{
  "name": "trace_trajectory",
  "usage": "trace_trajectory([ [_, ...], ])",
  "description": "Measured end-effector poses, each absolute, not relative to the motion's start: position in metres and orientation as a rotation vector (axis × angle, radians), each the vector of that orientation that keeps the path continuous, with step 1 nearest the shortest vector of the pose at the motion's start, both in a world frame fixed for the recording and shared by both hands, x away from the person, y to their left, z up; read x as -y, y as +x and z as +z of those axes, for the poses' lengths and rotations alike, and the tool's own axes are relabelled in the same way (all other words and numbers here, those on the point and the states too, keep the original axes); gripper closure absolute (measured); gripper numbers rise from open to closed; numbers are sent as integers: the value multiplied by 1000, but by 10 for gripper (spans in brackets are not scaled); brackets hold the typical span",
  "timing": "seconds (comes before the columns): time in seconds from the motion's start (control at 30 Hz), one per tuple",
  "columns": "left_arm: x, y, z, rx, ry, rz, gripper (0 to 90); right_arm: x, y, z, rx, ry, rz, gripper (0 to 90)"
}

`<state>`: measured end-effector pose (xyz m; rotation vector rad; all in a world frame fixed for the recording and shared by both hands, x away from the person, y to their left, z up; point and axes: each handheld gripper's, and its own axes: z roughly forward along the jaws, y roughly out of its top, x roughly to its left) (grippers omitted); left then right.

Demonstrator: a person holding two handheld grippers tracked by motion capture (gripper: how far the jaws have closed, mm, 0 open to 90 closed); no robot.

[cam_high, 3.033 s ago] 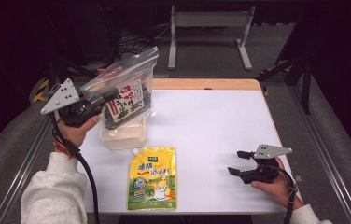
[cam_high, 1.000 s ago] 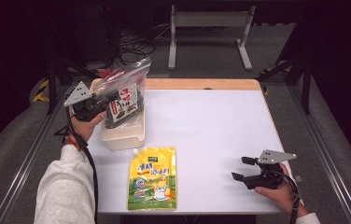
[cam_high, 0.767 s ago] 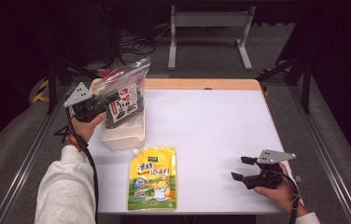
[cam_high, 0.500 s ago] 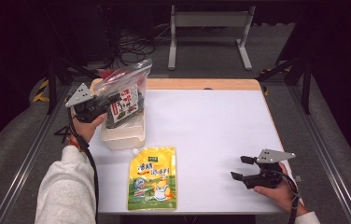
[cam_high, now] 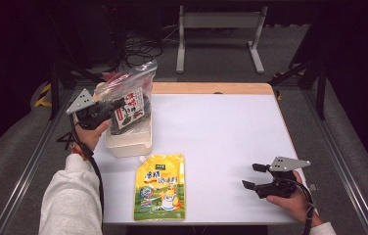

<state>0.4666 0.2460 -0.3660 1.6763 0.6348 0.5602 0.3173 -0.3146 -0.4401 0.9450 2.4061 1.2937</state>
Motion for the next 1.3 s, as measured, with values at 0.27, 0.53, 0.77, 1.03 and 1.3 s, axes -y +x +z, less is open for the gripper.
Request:
trace_trajectory([
  [0.27, -242, 463, -362, -659, 1696, 589, 796, 313, 318, -440, -2414, 934, 1279, 233],
  [0.53, -238, 458, -357, -675, 1710, 595, 749, 311, 318, -440, -2423, 918, 1266, 233],
  [0.77, -238, 453, -352, -669, 1708, 600, 682, 309, 320, -440, -2428, 910, 1268, 233],
  [1.03, -243, 445, -349, -683, 1682, 600, 570, 307, 321, -440, -2440, 898, 1262, 233],
  [1.3, -252, 438, -352, -659, 1714, 598, 716, 306, 322, -440, -2443, 896, 1265, 233],
])
